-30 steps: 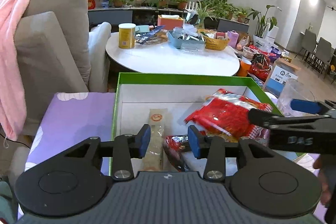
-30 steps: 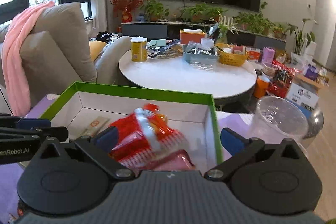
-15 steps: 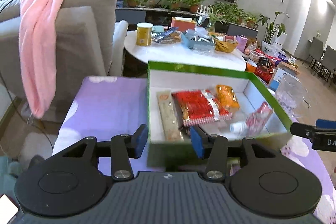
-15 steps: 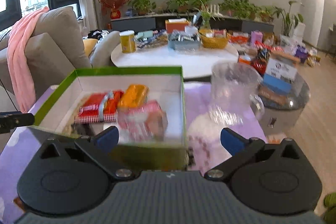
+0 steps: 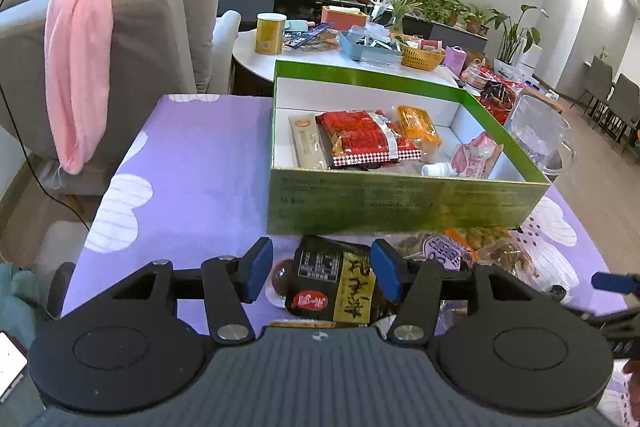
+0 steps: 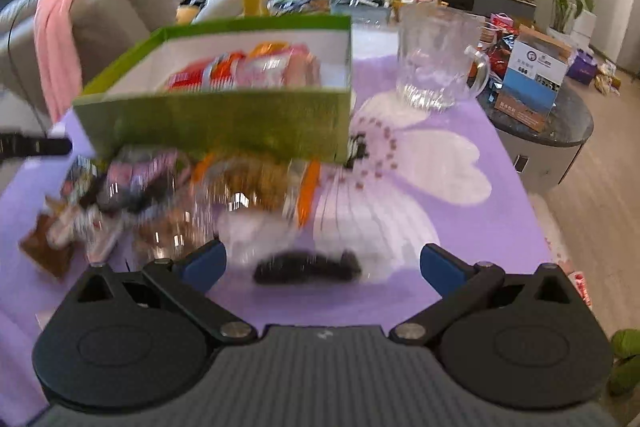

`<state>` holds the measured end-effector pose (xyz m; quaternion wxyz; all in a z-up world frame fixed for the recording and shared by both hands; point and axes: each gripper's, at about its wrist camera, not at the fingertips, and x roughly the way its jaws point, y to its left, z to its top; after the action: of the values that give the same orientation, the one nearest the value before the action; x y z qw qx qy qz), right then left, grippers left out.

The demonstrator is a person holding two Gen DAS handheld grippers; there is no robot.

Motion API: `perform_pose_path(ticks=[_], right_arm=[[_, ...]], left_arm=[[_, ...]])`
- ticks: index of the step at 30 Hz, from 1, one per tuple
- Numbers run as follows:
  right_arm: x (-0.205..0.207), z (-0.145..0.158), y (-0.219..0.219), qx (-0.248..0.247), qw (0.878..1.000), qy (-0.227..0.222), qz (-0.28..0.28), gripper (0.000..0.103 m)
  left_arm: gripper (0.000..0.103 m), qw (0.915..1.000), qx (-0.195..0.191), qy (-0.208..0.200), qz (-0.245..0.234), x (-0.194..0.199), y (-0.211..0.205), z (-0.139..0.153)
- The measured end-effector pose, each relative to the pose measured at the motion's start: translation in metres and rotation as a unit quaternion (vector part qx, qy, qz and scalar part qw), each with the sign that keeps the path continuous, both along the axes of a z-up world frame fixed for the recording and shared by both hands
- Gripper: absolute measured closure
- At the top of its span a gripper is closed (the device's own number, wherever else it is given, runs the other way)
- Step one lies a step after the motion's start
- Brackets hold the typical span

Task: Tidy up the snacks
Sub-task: 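Move the left gripper toward the black-and-yellow snack pack on the table, then grasp the black-and-yellow pack with the left gripper and drop it into the box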

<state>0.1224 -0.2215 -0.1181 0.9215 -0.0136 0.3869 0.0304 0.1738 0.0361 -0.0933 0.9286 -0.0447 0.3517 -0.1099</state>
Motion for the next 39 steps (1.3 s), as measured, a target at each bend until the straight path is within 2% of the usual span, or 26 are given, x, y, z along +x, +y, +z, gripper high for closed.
perform_pose_path(ticks=[5, 16, 21, 31, 35, 39], right_arm=[[0.002, -0.016, 0.005, -0.021, 1.000, 0.010, 0.018, 0.000], [0.004, -0.027, 0.005, 0.003, 1.000, 0.007, 0.019, 0.000], [0.004, -0.027, 0.004, 0.004, 1.000, 0.004, 0.019, 0.000], [0.005, -0.027, 0.006, 0.003, 1.000, 0.000, 0.020, 0.000], [0.005, -0.027, 0.006, 0.003, 1.000, 0.000, 0.020, 0.000], [0.006, -0.027, 0.008, 0.003, 1.000, -0.001, 0.020, 0.000]], left_arm=[[0.049, 1.0000, -0.001, -0.003, -0.001, -0.006, 0.002, -0.002], [0.046, 0.9997, 0.012, 0.013, -0.017, 0.012, -0.012, -0.017], [0.042, 0.9983, 0.042, 0.013, -0.037, 0.019, -0.021, -0.024], [0.040, 0.9968, 0.053, -0.007, -0.060, 0.014, -0.025, -0.025], [0.039, 0.9952, 0.076, -0.005, -0.061, 0.017, -0.028, -0.030], [0.038, 0.9968, 0.057, -0.003, -0.056, 0.022, -0.023, -0.033]])
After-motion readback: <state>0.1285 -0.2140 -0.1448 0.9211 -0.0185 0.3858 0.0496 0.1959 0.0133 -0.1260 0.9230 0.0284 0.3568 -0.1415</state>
